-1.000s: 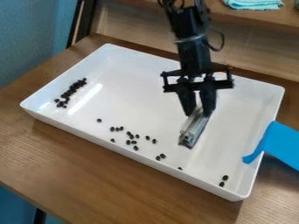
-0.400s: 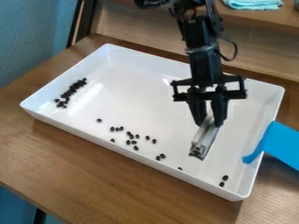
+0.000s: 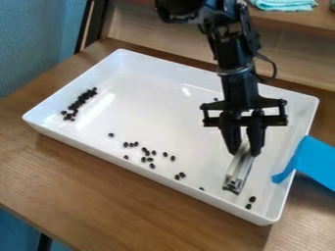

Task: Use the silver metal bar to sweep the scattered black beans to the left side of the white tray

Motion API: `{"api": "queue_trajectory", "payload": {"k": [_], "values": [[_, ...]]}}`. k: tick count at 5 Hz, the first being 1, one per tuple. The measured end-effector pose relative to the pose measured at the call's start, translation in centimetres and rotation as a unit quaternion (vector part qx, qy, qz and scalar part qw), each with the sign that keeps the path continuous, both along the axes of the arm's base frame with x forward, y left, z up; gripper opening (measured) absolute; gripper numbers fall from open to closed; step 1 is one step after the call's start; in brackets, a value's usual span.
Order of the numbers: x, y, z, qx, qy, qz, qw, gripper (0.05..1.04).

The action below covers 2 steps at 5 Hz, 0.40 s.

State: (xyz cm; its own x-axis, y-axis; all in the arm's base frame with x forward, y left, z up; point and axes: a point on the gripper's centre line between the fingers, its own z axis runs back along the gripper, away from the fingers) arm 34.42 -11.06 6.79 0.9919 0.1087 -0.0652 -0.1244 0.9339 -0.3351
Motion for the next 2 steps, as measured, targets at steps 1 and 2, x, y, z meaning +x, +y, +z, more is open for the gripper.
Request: {"api": "queue_trajectory", "payload": {"k": [1, 2], "values": [[0.12, -0.99, 0.01, -0.001, -0.009, 0.002, 1.0000, 0.334], [0.24, -1.32, 0.03, -0.003, -0.013, 0.008, 0.9999, 0.334]]}}
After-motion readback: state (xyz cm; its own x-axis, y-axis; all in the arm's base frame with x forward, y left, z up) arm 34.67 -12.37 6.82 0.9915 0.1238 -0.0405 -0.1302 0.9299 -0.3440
